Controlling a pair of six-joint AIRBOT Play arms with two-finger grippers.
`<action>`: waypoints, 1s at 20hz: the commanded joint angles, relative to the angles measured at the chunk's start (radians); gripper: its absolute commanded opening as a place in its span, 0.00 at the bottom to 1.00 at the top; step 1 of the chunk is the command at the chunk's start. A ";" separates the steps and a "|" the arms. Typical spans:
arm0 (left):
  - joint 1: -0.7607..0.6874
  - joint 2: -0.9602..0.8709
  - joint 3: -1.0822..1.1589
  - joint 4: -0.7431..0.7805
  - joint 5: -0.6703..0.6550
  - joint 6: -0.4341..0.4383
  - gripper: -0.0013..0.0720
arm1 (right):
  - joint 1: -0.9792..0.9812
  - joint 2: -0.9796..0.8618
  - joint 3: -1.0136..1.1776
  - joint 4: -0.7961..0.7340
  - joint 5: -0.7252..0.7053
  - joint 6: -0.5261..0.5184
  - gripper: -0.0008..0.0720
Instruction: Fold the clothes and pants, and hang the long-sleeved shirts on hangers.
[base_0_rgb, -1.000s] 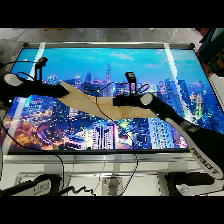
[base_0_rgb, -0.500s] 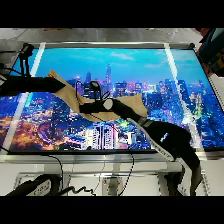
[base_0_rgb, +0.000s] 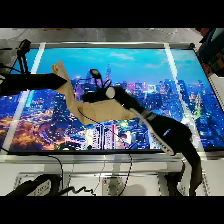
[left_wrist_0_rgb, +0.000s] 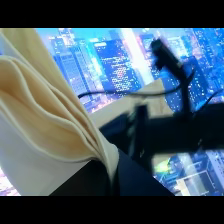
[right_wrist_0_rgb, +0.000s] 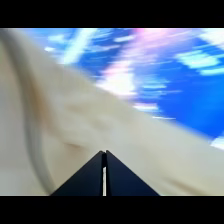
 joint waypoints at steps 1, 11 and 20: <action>-0.045 -0.019 0.000 0.003 0.003 0.000 0.05 | -0.201 0.140 0.011 -0.304 0.298 0.003 0.03; -0.491 -0.320 0.000 -0.140 0.363 0.000 0.05 | -0.849 0.615 0.010 -0.206 0.613 -0.344 0.03; -0.732 -0.431 0.004 -0.274 0.721 -0.001 1.00 | -1.015 0.646 -0.314 -0.042 0.592 -0.438 0.03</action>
